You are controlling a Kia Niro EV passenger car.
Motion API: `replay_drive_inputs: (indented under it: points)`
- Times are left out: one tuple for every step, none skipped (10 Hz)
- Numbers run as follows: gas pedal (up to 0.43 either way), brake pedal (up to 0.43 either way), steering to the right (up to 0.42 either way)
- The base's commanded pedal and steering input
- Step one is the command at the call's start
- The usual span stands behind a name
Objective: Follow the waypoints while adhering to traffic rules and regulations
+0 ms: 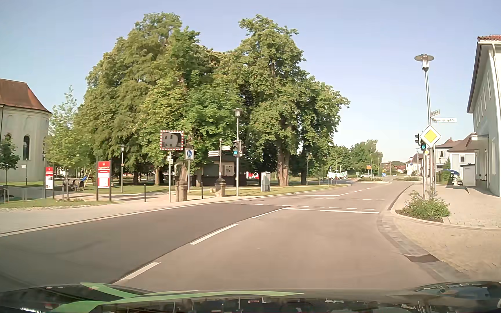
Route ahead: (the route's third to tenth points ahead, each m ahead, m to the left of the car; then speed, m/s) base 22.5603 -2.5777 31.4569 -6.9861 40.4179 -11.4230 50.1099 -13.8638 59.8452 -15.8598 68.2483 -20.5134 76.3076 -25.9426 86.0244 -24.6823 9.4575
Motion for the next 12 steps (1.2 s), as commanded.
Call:
replay_drive_inputs:
  points:
    - [0.110, 0.000, 0.112]
    - [0.118, 0.000, 0.112]
    - [0.118, 0.000, 0.111]
    - [0.118, 0.000, 0.112]
    - [0.118, 0.000, 0.111]
    - [0.130, 0.000, 0.110]
    - [0.130, 0.000, 0.108]
    - [0.130, 0.000, 0.104]
    - [0.130, 0.000, 0.102]
    - [0.130, 0.000, 0.101]
    - [0.130, 0.000, 0.098]
    - [0.130, 0.000, 0.094]
